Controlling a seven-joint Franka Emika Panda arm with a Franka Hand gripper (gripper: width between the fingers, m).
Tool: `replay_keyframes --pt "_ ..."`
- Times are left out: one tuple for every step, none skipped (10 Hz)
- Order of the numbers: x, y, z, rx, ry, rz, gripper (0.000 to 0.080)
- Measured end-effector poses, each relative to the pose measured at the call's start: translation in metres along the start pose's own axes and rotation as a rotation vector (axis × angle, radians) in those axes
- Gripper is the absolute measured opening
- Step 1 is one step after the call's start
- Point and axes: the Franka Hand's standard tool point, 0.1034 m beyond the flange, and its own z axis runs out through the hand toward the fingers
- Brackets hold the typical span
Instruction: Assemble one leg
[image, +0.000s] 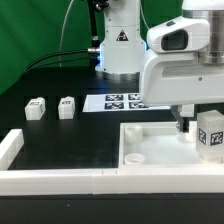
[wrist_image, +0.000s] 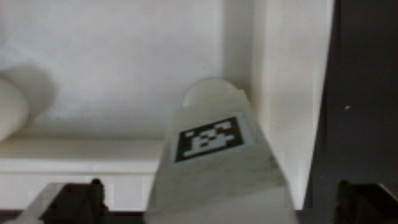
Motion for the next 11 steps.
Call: replay_keyframes --pt "0.0000 0.0010 0.0001 0.000 0.000 -0.085 0.0648" --pt "-0.0001 0.0012 0.0004 0.000 0.000 -0.121 0.0648" --pt "-0.0002 0.0011 0.0005 0.000 0.000 -0.101 0.0648" --pt "-0.0002 0.0013 0.0005 0.000 -0.001 -0.102 0.0541" --pt "-0.0003 0.0013 0.0006 0.000 -0.001 -0.101 0.0541" --pt "-0.0003 0.0013 0.0007 0.000 -0.001 -0.101 0.0365" --pt "-0.0004 0.0014 0.0008 0.000 -0.001 -0.101 0.0365" --pt "-0.0005 0.0013 0.0010 0.000 -0.001 -0.076 0.0294" --pt "-0.0006 0.0013 0.0011 0.000 -0.002 -0.042 0.0294" --pt "-0.0006 0.0012 0.0012 0.001 -0.002 -0.015 0.0294" --pt "-0.0007 0.0011 0.0013 0.001 -0.002 0.037 0.0294"
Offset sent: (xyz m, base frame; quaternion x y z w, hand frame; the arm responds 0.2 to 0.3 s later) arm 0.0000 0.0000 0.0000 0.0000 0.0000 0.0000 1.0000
